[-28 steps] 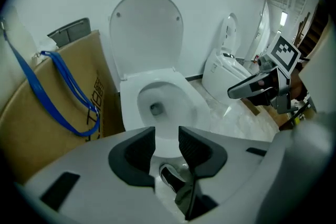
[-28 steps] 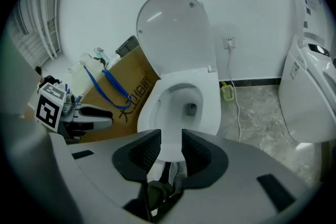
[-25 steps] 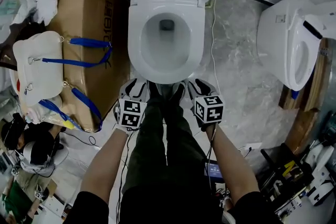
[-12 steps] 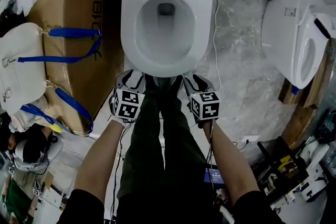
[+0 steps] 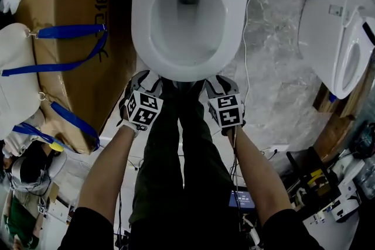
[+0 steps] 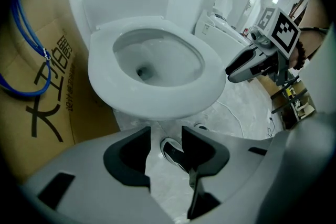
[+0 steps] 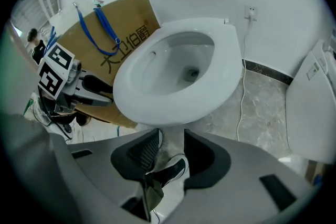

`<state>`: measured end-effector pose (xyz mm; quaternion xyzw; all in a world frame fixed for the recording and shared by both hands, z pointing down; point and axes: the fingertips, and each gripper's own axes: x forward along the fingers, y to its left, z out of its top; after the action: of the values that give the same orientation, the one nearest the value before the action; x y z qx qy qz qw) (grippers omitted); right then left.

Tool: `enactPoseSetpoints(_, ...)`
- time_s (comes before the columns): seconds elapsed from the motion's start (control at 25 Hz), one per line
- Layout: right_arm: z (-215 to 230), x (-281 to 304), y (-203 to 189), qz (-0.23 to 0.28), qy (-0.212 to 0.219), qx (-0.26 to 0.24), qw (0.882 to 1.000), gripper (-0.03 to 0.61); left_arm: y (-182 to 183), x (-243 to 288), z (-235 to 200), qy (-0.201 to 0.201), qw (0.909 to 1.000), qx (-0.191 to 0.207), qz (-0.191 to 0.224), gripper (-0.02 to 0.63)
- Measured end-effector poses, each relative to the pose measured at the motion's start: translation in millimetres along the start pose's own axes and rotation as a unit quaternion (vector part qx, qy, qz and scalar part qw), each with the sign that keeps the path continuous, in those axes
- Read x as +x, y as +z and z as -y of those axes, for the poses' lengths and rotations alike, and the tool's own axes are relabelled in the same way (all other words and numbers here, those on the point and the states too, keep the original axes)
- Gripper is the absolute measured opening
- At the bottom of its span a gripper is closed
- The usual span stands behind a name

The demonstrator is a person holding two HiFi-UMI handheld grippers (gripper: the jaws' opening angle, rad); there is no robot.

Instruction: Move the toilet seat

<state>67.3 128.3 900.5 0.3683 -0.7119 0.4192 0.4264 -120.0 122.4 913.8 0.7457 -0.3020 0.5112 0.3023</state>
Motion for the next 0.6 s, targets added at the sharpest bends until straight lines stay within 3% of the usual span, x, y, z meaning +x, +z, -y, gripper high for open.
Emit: enactPoseSetpoints(0.6, -3, 1, 6, -0.005, 0.007, -0.024, 1.000, 0.147, 12, 4, -3, 0.012, 0.9998, -0.012, 0.009, 0.176)
